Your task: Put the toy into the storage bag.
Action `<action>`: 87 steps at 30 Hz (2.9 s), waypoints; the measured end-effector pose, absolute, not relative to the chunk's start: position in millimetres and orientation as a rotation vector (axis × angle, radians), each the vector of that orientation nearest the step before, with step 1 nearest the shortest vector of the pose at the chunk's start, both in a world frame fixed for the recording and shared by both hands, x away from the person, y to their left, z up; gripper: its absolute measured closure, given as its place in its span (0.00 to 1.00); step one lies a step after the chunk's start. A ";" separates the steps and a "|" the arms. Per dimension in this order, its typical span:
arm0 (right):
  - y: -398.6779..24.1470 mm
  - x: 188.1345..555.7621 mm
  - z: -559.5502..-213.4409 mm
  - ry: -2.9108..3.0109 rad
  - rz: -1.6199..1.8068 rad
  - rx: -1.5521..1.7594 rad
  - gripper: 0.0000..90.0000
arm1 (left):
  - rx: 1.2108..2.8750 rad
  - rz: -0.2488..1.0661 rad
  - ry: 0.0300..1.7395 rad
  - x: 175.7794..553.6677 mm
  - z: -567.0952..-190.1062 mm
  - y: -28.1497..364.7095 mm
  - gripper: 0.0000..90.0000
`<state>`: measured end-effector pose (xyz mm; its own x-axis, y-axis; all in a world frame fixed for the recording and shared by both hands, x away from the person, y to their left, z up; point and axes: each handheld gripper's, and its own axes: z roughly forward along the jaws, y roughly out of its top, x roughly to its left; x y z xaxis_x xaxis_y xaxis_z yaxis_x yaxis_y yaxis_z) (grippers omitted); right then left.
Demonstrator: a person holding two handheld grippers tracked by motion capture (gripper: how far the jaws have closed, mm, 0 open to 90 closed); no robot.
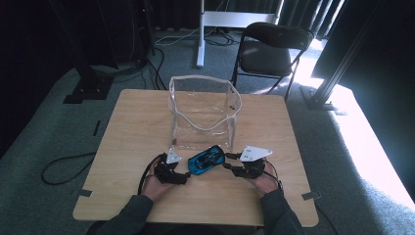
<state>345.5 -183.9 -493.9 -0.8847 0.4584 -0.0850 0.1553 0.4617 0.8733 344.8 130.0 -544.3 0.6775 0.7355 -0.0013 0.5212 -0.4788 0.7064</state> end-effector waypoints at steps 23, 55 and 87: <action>-172.0 381.5 -530.1 2.568 1.173 0.601 0.32 | 2.191 0.415 0.969 345.1 -544.6 127.9 0.20; -143.9 390.6 -528.5 2.598 1.101 0.528 0.23 | 2.163 0.473 1.117 353.1 -541.7 143.4 0.20; -122.5 388.8 -546.4 2.607 1.142 0.472 0.24 | 2.138 0.477 1.134 359.4 -543.0 148.9 0.22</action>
<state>388.8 -122.5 -546.4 -0.9145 0.3914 -0.1024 0.1901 0.6391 0.7452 359.4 148.9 -543.0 0.5572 0.8303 0.0111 0.5885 -0.4042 0.7002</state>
